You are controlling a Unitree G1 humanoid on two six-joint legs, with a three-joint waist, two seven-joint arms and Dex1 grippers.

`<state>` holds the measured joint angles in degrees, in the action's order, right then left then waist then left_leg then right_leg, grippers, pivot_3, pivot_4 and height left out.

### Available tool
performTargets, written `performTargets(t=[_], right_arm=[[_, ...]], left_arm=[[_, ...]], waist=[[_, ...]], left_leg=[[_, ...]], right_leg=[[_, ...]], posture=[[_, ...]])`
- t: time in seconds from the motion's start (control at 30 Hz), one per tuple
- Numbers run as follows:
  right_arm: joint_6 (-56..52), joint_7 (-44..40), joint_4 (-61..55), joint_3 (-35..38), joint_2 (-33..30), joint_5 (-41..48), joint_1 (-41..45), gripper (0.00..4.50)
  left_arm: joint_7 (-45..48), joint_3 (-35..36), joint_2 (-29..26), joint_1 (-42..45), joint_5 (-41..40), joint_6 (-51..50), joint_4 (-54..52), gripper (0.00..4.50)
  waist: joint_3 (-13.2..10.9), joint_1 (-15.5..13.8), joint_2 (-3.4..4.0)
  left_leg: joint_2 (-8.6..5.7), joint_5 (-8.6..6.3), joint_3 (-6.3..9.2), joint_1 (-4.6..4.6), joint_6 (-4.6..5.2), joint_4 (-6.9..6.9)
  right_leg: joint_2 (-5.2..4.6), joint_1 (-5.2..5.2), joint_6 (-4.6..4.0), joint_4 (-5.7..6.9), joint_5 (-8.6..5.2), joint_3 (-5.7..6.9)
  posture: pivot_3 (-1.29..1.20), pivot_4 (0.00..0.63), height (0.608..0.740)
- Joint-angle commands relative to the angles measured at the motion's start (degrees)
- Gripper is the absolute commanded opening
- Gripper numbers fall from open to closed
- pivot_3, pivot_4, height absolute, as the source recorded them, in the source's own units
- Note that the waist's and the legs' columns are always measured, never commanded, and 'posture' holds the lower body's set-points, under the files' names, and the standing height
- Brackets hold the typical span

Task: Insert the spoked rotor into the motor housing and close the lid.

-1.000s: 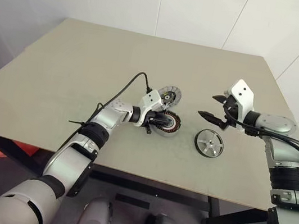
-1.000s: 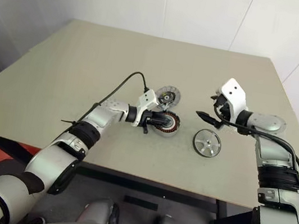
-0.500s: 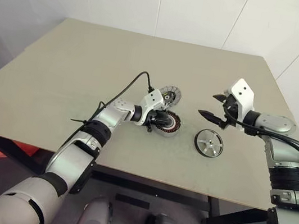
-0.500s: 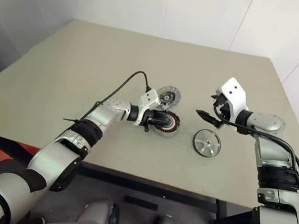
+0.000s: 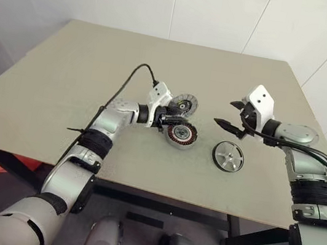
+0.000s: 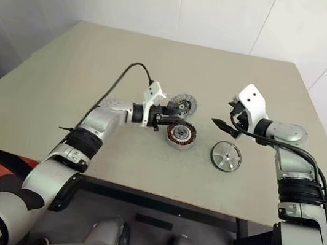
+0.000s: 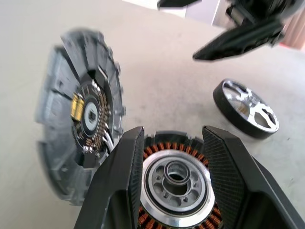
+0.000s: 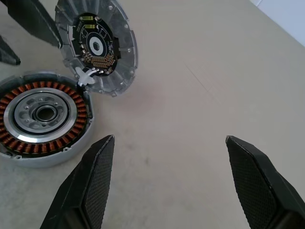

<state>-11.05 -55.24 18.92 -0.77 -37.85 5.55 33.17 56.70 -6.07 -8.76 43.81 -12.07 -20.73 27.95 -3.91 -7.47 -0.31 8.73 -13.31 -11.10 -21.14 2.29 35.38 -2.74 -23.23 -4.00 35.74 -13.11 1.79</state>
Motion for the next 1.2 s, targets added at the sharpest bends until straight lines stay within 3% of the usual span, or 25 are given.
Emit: performTargets(t=[0.03, 0.13, 0.33, 0.5, 0.53, 0.6, 0.77, 1.2], right_arm=[[-1.07, -1.12, -5.27, -1.03, 1.05, 1.70, -0.87, 4.21], [-2.71, -1.10, -8.04, -2.14, 2.39, 1.84, -2.29, 4.03], [-4.83, -1.05, -10.98, -4.02, 4.35, 2.54, -2.13, 2.34], [-5.94, -1.62, -10.43, -6.19, 7.67, 3.07, -0.95, 2.34], [-5.59, -1.28, -9.29, -6.89, 8.42, 2.43, -0.72, 2.17], [-5.04, -0.91, -7.27, -8.00, 9.53, 1.41, -0.51, 1.73], [-3.10, 0.56, -1.09, -8.96, 10.55, -0.40, 0.51, 0.11], [-0.23, 1.23, 0.56, -8.89, 9.85, -2.60, 0.31, 0.05]], left_arm=[[-0.80, 2.84, -2.11, -2.67, -4.39, -5.46, -10.22, 2.07], [-2.02, 3.84, -4.66, -6.02, -5.60, -8.30, -15.21, 2.09], [-5.37, 5.90, -6.78, -9.83, -7.56, -10.78, -18.44, 2.09], [-7.89, 5.79, -6.31, -11.35, -8.53, -11.39, -19.71, 2.09], [-8.28, 5.59, -6.16, -11.57, -8.47, -11.28, -19.76, 2.09], [-8.99, 5.52, -5.95, -11.79, -8.52, -11.25, -19.78, 2.09], [-11.43, 6.17, -5.61, -11.48, -8.74, -11.22, -18.89, 2.09], [-11.95, 5.77, -6.28, -12.21, -8.55, -10.76, -18.06, 2.09]], waist=[[0.00, 0.12, 0.01], [0.00, 0.30, 0.02], [-0.01, 0.35, 0.03], [-0.01, 0.50, 0.03], [-0.01, 0.52, 0.03], [-0.01, 0.55, 0.03], [-0.01, 0.53, 0.03], [-0.01, 0.58, 0.03]], left_leg=[[0.00, 0.00, 0.00, 0.00, 0.00, 0.00], [0.02, 0.01, 0.00, 0.01, -0.02, -0.02], [-0.01, 0.01, 0.00, 0.03, -0.03, -0.01], [0.00, 0.02, 0.01, 0.04, -0.05, -0.03], [0.00, 0.02, 0.01, 0.05, -0.05, -0.03], [-0.01, 0.02, 0.00, 0.05, -0.06, -0.04], [-0.03, 0.08, 0.01, 0.04, -0.19, -0.04], [-0.02, 0.17, 0.01, 0.07, -0.31, -0.06]], right_leg=[[0.00, 0.00, 0.00, 0.00, 0.00, 0.01], [0.01, 0.00, 0.00, -0.01, 0.00, 0.01], [0.01, 0.02, 0.01, -0.02, 0.00, 0.00], [0.01, 0.02, 0.00, -0.02, 0.00, 0.00], [0.01, 0.02, 0.00, -0.03, 0.00, 0.00], [0.01, 0.02, 0.01, -0.03, 0.00, -0.01], [0.01, 0.03, 0.01, -0.04, 0.00, -0.01], [0.01, 0.03, 0.01, -0.01, 0.00, -0.01]], posture=[[0.00, 0.000, 0.740], [0.00, 0.000, 0.740], [0.00, 0.000, 0.740], [0.00, 0.000, 0.740], [0.00, 0.000, 0.740], [0.00, 0.000, 0.740], [0.00, 0.000, 0.740], [0.00, 0.000, 0.740]])
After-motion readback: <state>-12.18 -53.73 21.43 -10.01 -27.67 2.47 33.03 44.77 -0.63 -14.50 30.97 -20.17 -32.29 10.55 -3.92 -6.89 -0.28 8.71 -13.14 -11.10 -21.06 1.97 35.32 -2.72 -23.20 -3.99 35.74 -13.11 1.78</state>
